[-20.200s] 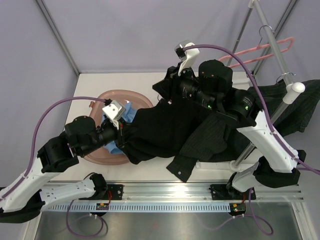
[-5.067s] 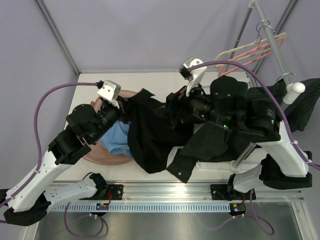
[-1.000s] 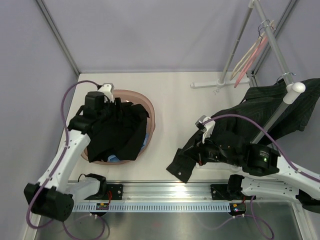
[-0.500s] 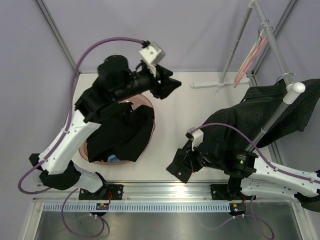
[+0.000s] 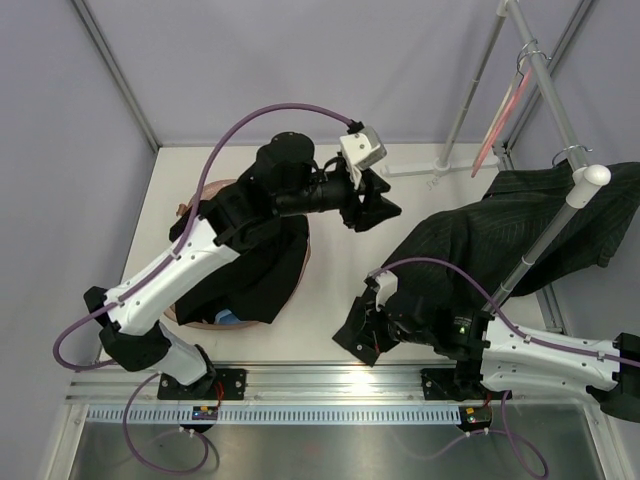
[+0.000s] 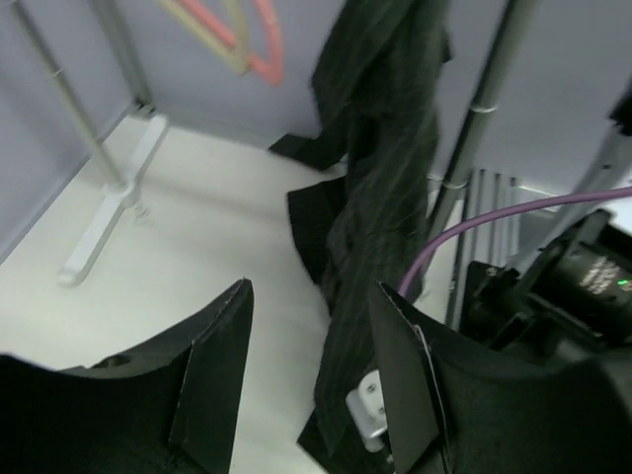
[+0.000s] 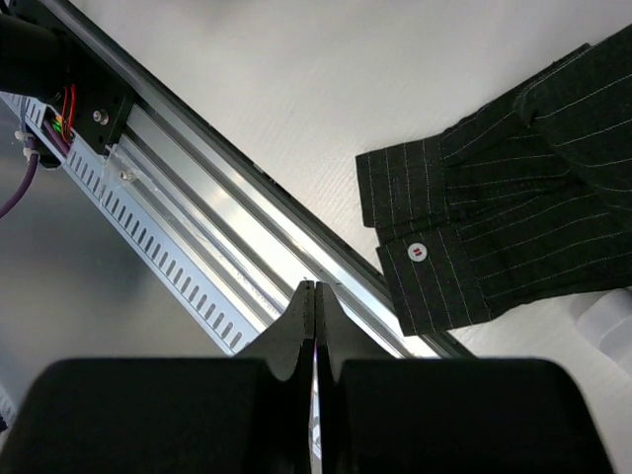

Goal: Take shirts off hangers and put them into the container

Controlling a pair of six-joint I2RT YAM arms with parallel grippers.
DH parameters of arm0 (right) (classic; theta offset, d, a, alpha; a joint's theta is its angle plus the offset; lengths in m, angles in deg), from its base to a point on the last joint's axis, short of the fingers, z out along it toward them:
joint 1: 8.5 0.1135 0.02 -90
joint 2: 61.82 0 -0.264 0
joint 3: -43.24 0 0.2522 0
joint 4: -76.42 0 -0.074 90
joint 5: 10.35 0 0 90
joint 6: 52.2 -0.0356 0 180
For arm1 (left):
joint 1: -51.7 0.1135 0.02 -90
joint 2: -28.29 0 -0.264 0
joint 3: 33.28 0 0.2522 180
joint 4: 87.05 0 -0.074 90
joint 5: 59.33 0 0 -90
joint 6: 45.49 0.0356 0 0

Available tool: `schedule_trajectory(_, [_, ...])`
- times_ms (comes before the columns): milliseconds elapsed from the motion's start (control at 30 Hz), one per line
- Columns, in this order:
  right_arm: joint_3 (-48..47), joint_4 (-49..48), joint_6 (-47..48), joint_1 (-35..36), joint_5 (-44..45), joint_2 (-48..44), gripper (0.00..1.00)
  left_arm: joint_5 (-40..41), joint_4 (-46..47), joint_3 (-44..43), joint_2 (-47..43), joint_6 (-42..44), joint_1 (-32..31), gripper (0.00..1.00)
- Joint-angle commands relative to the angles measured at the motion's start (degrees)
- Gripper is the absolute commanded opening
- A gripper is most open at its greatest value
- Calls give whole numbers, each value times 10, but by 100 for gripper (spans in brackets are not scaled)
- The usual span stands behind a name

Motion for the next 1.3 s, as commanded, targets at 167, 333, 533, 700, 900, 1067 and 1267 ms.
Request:
schedule_trajectory(167, [23,-63,-24,5,-7,6,0,-120,44,-137,118,32,-51,55])
schedule_trajectory(333, [28,-52,-30,6,1,-19,0,-146,57,-178,165,18,-53,52])
schedule_trajectory(533, [29,-37,-32,6,8,-34,0,-164,86,-189,205,2,-57,52])
schedule_trajectory(700, [30,-33,-34,7,16,-48,0,-176,102,-225,247,-30,-58,41])
schedule_trajectory(900, [27,-31,-34,7,15,-46,0,-164,128,-252,273,-63,-58,0])
schedule_trajectory(1067, [22,-27,-27,7,18,-50,0,-135,196,-191,220,-69,-58,0])
schedule_trajectory(1267, [8,-20,-15,7,21,-59,0,-137,210,-178,141,-72,-58,0])
